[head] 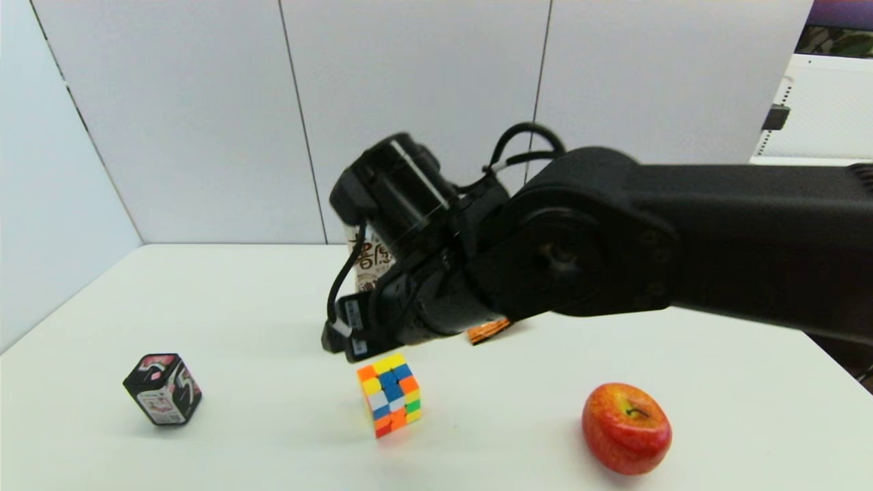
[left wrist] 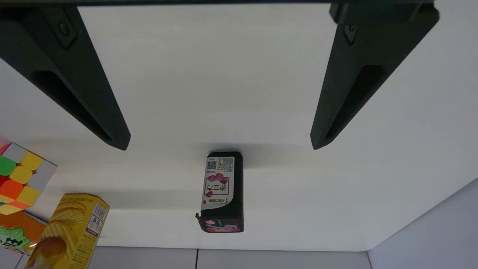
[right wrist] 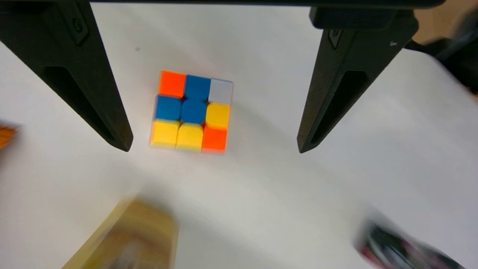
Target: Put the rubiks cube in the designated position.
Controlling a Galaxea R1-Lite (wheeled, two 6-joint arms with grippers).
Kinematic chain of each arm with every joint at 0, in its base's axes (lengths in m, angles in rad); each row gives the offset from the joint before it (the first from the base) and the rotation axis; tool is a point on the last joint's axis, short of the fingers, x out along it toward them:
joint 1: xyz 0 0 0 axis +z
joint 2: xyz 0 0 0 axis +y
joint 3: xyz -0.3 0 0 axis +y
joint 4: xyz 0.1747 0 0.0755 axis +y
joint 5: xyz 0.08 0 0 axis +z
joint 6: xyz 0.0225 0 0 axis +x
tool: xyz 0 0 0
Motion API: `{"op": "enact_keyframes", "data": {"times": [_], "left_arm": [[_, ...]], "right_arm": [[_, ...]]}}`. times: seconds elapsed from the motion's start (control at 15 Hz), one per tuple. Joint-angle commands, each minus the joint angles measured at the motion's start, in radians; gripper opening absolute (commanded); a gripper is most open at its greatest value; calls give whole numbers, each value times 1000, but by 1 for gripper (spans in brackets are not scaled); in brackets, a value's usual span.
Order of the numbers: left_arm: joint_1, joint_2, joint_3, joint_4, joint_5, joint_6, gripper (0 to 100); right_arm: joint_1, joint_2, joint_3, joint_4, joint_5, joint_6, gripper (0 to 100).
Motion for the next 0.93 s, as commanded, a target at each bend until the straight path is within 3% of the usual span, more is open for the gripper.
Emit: {"op": "enact_keyframes", "data": {"times": [0.07, 0.27, 0.47, 0.6, 0.8, 0.93], "left_arm": [[0, 0, 0, 0, 0, 0, 100], [0, 0, 0, 0, 0, 0, 100], [0, 0, 0, 0, 0, 0, 100], [0, 0, 0, 0, 0, 0, 100], [0, 0, 0, 0, 0, 0, 100], [0, 1, 0, 0, 0, 0, 100]], "right_arm": [[-125, -311, 36, -20, 15, -58, 100], [-313, -541, 205, -20, 51, -197, 100], [-578, -790, 478, -22, 194, -309, 100], [-693, -980, 714, -30, 249, -372, 100], [-733, -1252, 1005, -31, 251, -416, 100], [-756, -1419, 1194, -77, 251, -459, 100]]}}
